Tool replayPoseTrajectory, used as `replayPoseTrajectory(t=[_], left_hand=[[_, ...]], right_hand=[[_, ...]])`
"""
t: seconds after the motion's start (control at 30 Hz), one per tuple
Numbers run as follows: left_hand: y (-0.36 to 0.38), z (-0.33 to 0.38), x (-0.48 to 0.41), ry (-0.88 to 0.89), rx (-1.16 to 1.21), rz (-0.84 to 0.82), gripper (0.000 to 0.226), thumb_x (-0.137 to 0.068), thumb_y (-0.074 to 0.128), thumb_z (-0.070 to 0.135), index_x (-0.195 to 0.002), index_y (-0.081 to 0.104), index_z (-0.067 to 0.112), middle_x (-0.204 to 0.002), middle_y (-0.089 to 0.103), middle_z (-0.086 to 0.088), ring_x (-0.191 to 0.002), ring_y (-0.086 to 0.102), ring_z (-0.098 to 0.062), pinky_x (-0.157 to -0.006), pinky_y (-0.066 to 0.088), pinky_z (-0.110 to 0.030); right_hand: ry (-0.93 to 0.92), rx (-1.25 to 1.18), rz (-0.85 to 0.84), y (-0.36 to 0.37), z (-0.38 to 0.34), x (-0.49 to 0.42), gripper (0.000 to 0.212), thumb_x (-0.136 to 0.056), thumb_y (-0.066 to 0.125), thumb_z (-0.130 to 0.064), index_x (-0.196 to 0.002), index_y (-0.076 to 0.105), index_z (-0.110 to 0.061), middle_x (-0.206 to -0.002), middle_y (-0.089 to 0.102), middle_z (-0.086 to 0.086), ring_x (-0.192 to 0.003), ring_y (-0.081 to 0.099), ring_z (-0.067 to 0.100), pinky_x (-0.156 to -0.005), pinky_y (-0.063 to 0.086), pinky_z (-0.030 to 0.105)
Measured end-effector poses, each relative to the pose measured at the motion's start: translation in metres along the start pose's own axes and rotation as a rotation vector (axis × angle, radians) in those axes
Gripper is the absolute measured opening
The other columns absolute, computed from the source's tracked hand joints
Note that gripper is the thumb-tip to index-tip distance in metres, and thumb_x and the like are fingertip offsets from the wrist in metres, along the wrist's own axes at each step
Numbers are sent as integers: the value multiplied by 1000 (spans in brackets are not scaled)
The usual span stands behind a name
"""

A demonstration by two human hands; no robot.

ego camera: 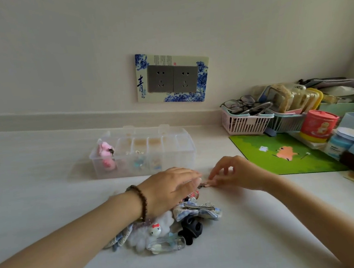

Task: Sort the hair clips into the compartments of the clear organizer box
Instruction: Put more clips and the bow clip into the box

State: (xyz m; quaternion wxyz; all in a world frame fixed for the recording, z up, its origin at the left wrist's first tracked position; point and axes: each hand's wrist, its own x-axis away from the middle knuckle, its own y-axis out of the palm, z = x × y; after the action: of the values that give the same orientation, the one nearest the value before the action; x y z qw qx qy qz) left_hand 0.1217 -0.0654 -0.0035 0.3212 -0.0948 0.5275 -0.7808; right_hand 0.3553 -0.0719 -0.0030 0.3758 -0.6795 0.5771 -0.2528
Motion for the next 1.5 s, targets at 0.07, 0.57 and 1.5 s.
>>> replayPoseTrajectory(t=[0.07, 0.57, 1.5], left_hand=[[2, 1, -2, -40, 16, -1, 52, -92, 23, 49, -133, 44, 24, -139, 46, 10, -126, 33, 3, -91, 12, 6], [-38, -12, 4, -173, 414, 445, 7, -79, 69, 21, -85, 71, 19, -77, 71, 6, -69, 62, -2, -66, 47, -12], [-46, -89, 69, -88, -155, 590, 54, -82, 30, 67, -111, 60, 34, -116, 52, 23, -118, 36, 3, -110, 17, -28]], right_hand=[[20, -65, 12, 5, -1, 0, 14, -70, 80, -26, -76, 69, -19, -64, 56, -12, -47, 41, -2, -49, 32, 9], [-189, -487, 94, -2, -75, -22, 8, -77, 73, -13, -82, 68, -10, -74, 71, 1, -62, 60, 4, -60, 45, 11], [-113, 60, -365, 4, -84, -26, 20, -80, 70, -34, -99, 71, -29, -94, 71, -20, -92, 64, -2, -84, 50, 16]])
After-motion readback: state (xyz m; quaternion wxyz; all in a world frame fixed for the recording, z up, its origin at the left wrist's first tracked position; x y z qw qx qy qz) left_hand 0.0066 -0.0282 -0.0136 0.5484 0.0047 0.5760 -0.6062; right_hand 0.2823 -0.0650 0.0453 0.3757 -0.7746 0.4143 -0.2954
